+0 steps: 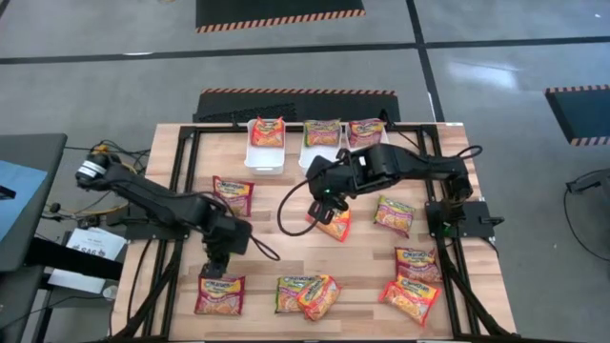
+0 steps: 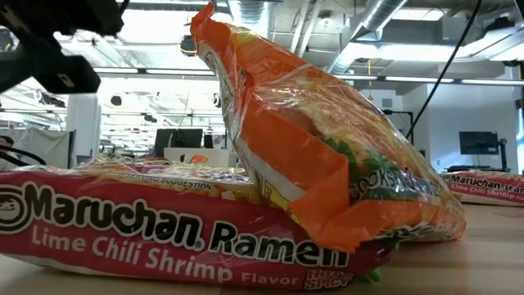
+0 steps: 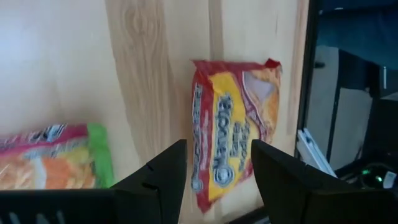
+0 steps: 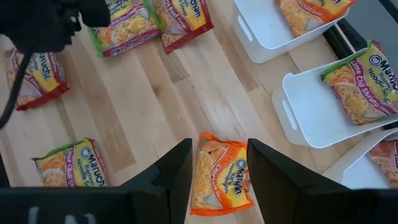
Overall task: Sort Maruchan noodles
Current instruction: Put the red noodle pack into the right white bin
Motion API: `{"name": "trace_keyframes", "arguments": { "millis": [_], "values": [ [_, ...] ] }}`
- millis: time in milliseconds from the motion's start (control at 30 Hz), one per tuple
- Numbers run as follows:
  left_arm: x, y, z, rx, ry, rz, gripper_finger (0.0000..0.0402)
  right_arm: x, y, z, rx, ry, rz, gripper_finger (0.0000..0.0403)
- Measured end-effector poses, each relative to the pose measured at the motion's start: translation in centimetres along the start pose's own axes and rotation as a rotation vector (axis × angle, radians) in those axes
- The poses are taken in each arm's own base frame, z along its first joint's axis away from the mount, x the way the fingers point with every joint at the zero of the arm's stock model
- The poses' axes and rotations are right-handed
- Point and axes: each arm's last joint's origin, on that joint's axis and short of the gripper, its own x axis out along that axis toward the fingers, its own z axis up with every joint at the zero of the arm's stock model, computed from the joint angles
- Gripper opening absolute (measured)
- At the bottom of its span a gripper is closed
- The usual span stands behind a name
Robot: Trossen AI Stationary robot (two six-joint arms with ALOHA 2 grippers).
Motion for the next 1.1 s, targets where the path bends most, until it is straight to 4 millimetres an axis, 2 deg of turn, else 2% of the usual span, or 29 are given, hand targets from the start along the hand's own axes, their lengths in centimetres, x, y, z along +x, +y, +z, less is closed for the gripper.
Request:
{"name": "trace_keyframes", "arguments": {
  "millis": [333, 700, 800, 1000, 1100],
  "values": [
    [3.3, 0.4, 1.5, -0.055, 0.040, 0.005, 0.0164, -0.1, 0.1, -0.4, -0.026, 0.027, -0.002, 0.0175],
    [4.1, 0.5, 2.2, -0.049, 0.005, 0.019, 0.0164, -0.1, 0.2, -0.5, -0.056, 0.029, -0.001, 0.0175],
    [4.3, 0.7, 1.9, -0.053, 0.018, 0.013, 0.0164, -0.1, 0.2, -0.5, -0.056, 0.029, -0.001, 0.0175],
    [6.3, 1.9, 0.3, -0.108, 0.046, -0.082, 0.0164, -0.1, 0.2, -0.5, -0.073, 0.029, -0.001, 0.0175],
    [7.0, 2.6, -0.5, -0.155, 0.053, -0.068, 0.0164, -0.1, 0.2, -0.5, -0.076, 0.029, -0.001, 0.0175]
  ]
}}
